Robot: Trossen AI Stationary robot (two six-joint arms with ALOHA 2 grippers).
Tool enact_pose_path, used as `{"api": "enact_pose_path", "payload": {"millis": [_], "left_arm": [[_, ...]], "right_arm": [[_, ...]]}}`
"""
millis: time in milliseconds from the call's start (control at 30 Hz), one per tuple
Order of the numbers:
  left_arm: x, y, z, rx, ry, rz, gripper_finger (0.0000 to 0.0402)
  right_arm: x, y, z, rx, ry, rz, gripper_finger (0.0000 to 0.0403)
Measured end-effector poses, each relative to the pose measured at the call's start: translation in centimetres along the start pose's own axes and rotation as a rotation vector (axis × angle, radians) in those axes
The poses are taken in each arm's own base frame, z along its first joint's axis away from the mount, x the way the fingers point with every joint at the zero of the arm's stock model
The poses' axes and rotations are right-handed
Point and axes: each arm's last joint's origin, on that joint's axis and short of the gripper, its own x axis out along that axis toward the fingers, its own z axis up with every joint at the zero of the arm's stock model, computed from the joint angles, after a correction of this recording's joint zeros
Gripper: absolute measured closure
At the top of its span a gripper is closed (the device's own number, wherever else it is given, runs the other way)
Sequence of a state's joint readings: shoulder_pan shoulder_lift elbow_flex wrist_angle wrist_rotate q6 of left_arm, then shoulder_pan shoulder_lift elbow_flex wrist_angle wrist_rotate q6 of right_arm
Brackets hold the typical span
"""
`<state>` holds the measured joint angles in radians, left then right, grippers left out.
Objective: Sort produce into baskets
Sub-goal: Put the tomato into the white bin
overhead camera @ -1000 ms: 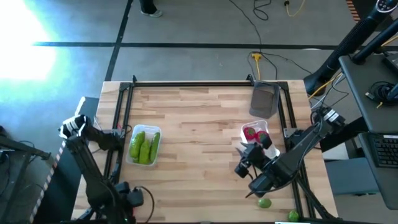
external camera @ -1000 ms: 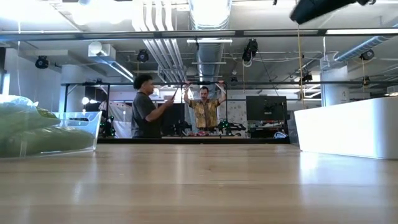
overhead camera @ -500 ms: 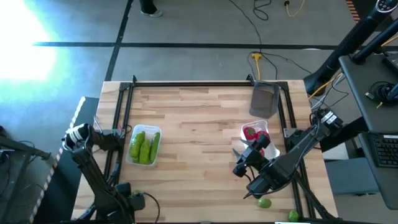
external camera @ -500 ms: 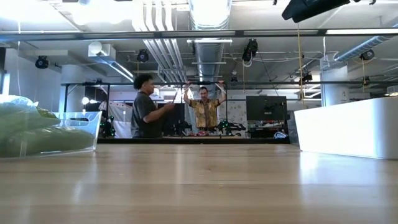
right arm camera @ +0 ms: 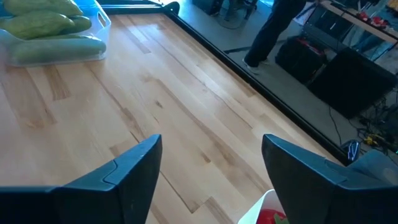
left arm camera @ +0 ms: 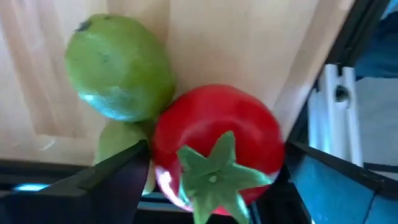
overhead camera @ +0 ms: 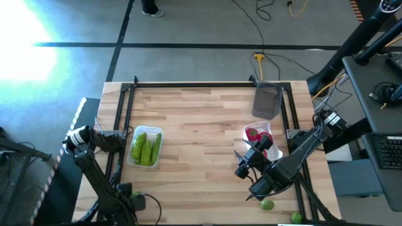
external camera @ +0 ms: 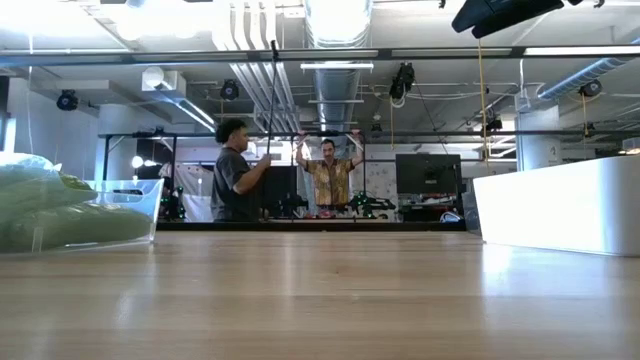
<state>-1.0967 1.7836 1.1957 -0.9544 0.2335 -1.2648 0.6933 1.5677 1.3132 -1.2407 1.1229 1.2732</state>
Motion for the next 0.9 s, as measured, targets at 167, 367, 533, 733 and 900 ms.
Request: {"api": "enact_pose_path", "payload": {"millis": [167, 367, 533, 733, 900], "left_arm": [[0.0, 0.0, 0.0, -0.007, -0.014, 0.002, 0.0077], [0.0, 0.0, 0.1, -0.027, -0.014, 0.0, 0.013], [-0.6, -0.6, 0.1, -0.048, -0.013, -0.032, 0.0137], [-4.2, -2.4, 0.3, -0.072, -0.042, -0.113, 0.0137], [-7.9, -2.6, 1.9, -0.091, -0.258, -0.088, 0.0138]], "right_arm": [[0.0, 0.0, 0.0, -0.001, 0.0, 0.0, 0.0133], [0.0, 0.0, 0.0, -0.021, 0.0, 0.0, 0.014], [0.0, 0.0, 0.0, -0.055, -0.002, -0.002, 0.0142], [0.0, 0.0, 0.0, -0.073, -0.003, -0.002, 0.0138], [0.1, 0.1, 0.0, -0.087, -0.023, -0.01, 0.0145]]}}
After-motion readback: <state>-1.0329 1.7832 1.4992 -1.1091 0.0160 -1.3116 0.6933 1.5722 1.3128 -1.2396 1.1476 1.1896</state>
